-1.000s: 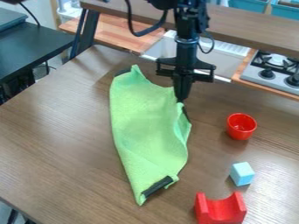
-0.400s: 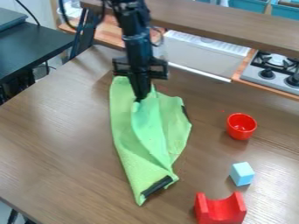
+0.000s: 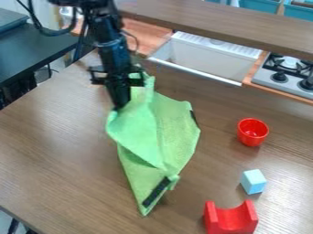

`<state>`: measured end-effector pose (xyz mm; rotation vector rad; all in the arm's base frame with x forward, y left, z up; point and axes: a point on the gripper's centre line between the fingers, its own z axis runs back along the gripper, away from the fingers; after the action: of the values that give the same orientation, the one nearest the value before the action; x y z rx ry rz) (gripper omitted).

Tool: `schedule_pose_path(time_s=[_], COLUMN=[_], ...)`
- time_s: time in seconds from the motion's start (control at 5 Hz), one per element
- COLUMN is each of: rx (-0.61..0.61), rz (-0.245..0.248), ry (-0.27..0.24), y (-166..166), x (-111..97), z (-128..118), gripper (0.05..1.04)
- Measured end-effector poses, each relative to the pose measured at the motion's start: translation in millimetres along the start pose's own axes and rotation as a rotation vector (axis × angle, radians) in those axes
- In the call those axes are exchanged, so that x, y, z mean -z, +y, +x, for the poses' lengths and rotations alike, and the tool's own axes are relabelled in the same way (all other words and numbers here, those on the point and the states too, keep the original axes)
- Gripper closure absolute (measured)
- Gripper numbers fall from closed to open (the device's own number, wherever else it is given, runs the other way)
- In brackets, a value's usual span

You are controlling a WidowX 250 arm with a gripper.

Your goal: Unfold the cloth from right to left

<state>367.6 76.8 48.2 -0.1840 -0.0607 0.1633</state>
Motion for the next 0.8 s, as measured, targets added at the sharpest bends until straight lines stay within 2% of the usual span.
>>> schedule_pose_path(time_s=[0.2, 0.8], rx=[-0.015, -0.087], rz=[0.0, -0.005], ry=[-0.027, -0.014], y=[15, 43], x=[-18, -30], z=[-6, -22], gripper=[1.033, 1.033])
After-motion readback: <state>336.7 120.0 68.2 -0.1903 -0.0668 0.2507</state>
